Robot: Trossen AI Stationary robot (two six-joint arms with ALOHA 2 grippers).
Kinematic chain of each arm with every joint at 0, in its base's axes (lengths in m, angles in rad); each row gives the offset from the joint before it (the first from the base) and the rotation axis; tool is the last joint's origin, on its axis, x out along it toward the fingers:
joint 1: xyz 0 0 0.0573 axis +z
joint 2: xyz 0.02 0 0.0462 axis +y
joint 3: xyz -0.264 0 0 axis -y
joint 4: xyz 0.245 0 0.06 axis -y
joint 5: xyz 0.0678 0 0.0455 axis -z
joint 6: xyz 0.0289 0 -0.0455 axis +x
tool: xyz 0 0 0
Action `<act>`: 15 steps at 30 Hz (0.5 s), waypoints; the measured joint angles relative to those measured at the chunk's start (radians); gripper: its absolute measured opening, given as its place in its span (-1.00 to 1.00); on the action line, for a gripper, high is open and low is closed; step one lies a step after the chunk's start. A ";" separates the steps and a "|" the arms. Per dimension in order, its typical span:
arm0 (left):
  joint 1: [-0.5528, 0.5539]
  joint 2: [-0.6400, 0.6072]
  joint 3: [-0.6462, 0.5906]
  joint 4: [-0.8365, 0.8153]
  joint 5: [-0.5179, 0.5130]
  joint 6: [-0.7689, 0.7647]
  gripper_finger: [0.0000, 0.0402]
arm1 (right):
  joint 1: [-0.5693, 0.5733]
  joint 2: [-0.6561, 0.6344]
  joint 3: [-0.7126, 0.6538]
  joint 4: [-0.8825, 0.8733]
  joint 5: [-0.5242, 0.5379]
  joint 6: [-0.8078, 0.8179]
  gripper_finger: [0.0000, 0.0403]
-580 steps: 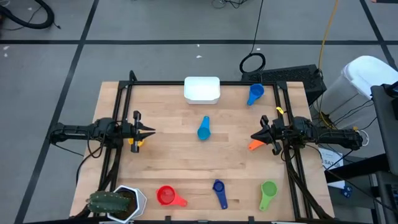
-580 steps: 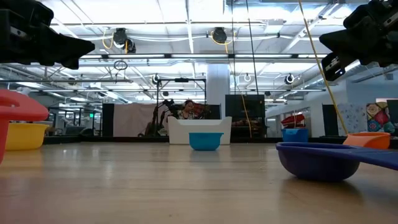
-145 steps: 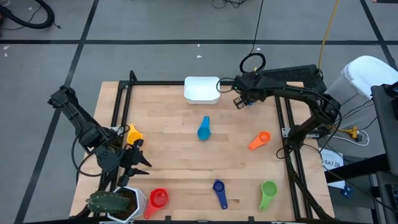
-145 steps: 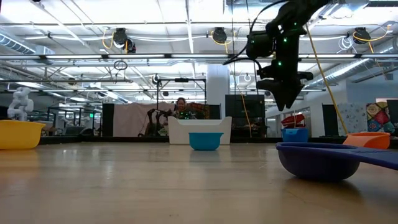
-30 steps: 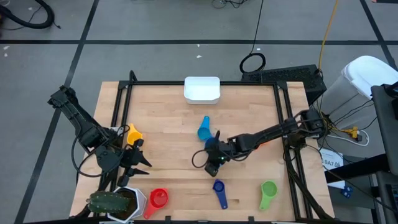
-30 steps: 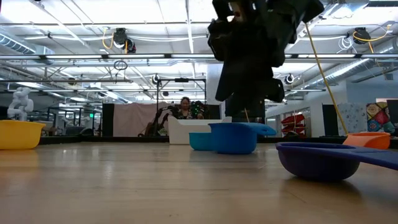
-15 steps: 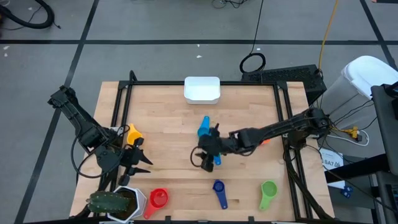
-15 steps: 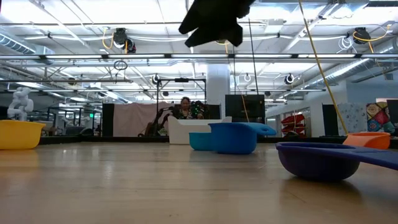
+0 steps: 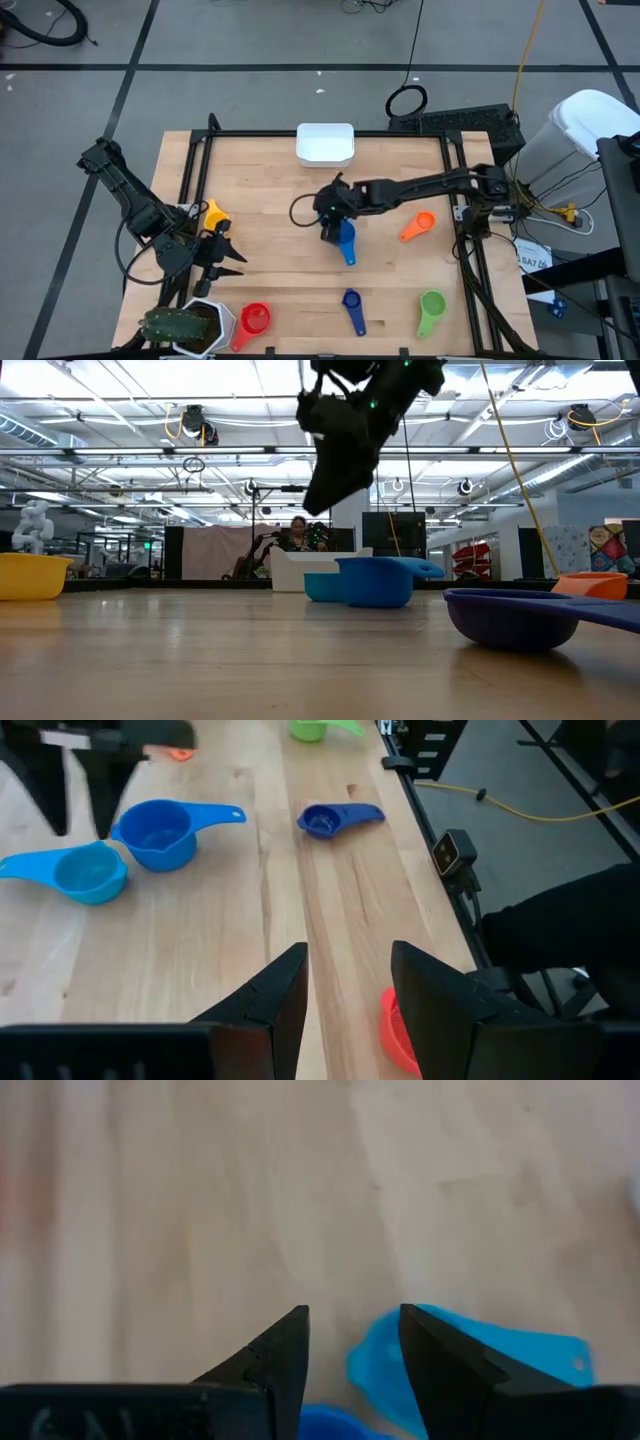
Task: Nest measuring cups in basket
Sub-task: Stack the orange measuring cup on top of the light blue measuring cup
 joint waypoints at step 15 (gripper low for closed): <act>-0.003 0.000 0.000 -0.001 0.000 -0.027 -0.26 | -0.137 -0.003 0.000 -0.330 0.144 -0.013 -0.26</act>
